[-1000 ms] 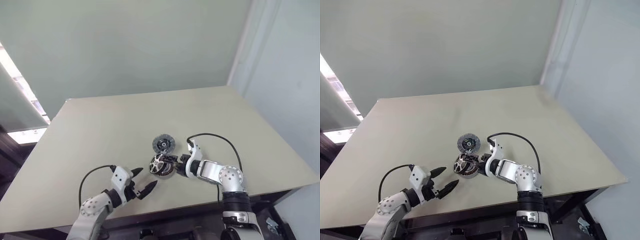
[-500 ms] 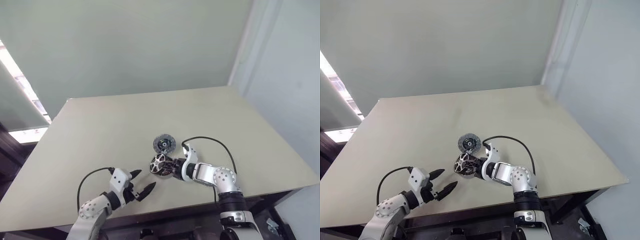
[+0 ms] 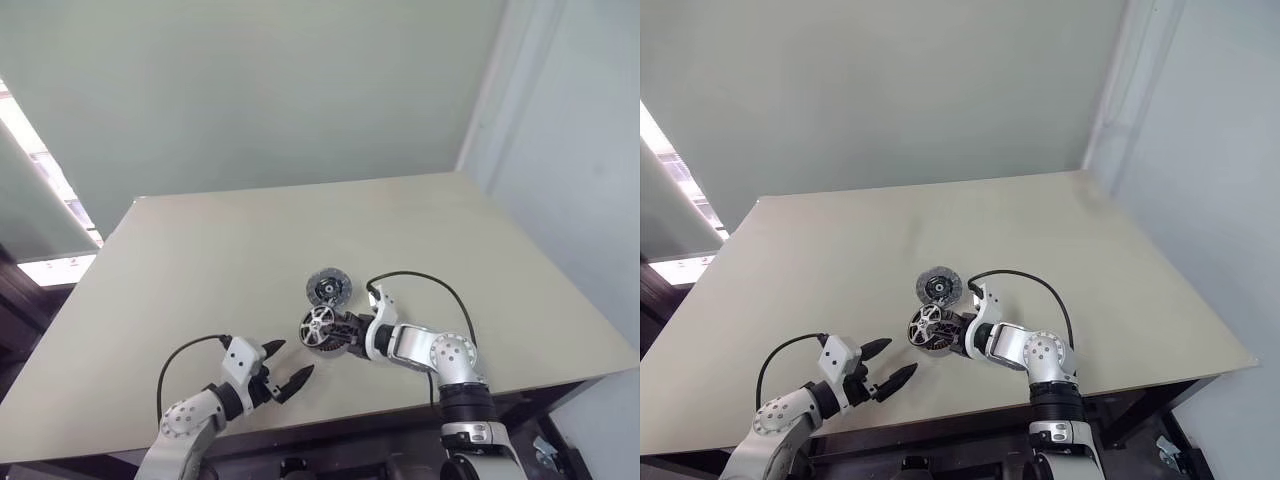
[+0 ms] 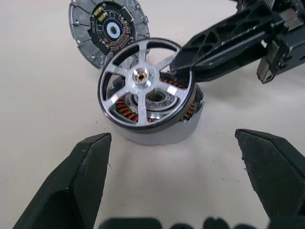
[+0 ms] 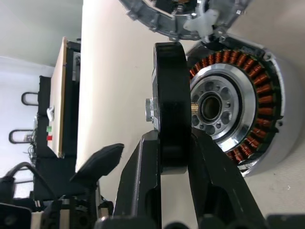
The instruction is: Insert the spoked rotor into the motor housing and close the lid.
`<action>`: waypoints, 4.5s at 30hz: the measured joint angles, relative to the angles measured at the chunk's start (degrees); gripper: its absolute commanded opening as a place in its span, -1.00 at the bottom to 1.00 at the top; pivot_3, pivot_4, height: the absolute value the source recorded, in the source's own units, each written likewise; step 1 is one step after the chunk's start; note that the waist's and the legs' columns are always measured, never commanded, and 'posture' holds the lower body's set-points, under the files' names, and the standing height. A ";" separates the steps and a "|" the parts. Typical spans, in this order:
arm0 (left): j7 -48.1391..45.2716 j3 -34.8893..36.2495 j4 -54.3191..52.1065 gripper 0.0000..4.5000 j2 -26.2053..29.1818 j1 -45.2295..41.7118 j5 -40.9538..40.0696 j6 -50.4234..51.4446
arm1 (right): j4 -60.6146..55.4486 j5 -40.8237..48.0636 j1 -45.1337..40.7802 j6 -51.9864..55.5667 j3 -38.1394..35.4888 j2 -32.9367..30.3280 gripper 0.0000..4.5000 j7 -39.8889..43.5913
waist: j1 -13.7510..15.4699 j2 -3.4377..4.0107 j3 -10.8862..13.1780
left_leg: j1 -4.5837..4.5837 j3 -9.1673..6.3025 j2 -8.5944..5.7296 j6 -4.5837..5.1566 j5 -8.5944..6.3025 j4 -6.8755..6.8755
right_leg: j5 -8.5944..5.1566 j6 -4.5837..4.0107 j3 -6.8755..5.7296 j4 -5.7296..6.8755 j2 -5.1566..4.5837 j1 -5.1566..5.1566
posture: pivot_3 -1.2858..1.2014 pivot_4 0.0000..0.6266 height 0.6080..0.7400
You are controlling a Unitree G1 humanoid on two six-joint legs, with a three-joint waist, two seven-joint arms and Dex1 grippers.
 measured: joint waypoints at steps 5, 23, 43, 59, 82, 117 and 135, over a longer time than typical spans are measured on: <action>-0.07 -0.03 0.00 1.00 0.00 0.00 0.00 -0.01 | -1.30 1.33 -0.10 0.37 -1.11 -0.04 -0.82 -0.71 | 0.00 0.00 0.00 | 0.01 0.00 0.00 0.00 0.00 0.01 | 0.00 0.00 0.00 0.00 0.00 0.01 | 0.03 -1.00 1.00; -0.10 -0.07 0.00 1.00 0.01 0.00 0.01 -0.01 | -2.84 3.42 -0.01 4.52 -0.87 -0.02 -0.82 -3.06 | -0.02 0.00 0.00 | 0.01 0.01 0.00 0.00 0.00 0.00 | 0.00 0.00 0.00 0.00 0.00 0.00 | 0.03 -1.00 1.00; -0.12 -0.14 0.00 1.00 0.01 0.00 0.03 -0.01 | -0.66 3.09 0.02 2.07 -1.20 -0.09 -0.82 -3.91 | -0.02 0.00 0.00 | 0.01 0.01 0.00 0.00 0.00 -0.01 | 0.00 0.00 0.00 0.00 0.00 0.00 | 0.03 -1.00 1.00; -0.16 -0.24 0.04 1.00 0.00 -0.57 0.08 -0.05 | -1.36 3.27 0.78 4.23 -2.62 -0.50 -0.82 -4.20 | -0.01 0.00 -0.01 | 0.01 0.01 0.00 0.00 0.00 -0.01 | 0.00 0.00 0.01 0.00 0.00 0.01 | 0.03 -1.00 1.00; -0.18 -0.36 0.56 1.00 -0.06 -0.95 0.76 -0.67 | -10.29 4.24 1.06 8.25 -3.41 -0.67 0.55 -6.44 | -0.01 0.01 -0.01 | -0.01 0.00 0.00 0.00 0.00 -0.02 | 0.00 0.00 0.00 -0.01 0.00 -0.02 | 0.03 -1.00 1.00; 0.58 0.77 0.78 1.00 0.09 -0.58 0.77 -0.92 | 13.31 -39.25 0.54 -43.47 33.03 -9.91 -0.99 22.21 | 0.11 -0.13 -0.08 | 0.29 0.02 0.01 -0.01 0.00 0.00 | -0.01 -0.03 0.04 0.01 0.02 0.24 | 0.03 -1.00 1.00; 0.39 0.61 1.36 1.00 0.04 -1.64 0.90 -1.82 | -13.03 -44.52 0.46 -29.36 41.98 -28.91 -0.27 40.06 | 0.58 -0.15 -0.08 | 0.39 -0.01 -0.01 -0.02 0.00 0.08 | -0.08 -0.13 -0.01 0.00 0.00 0.39 | 0.03 -1.00 1.00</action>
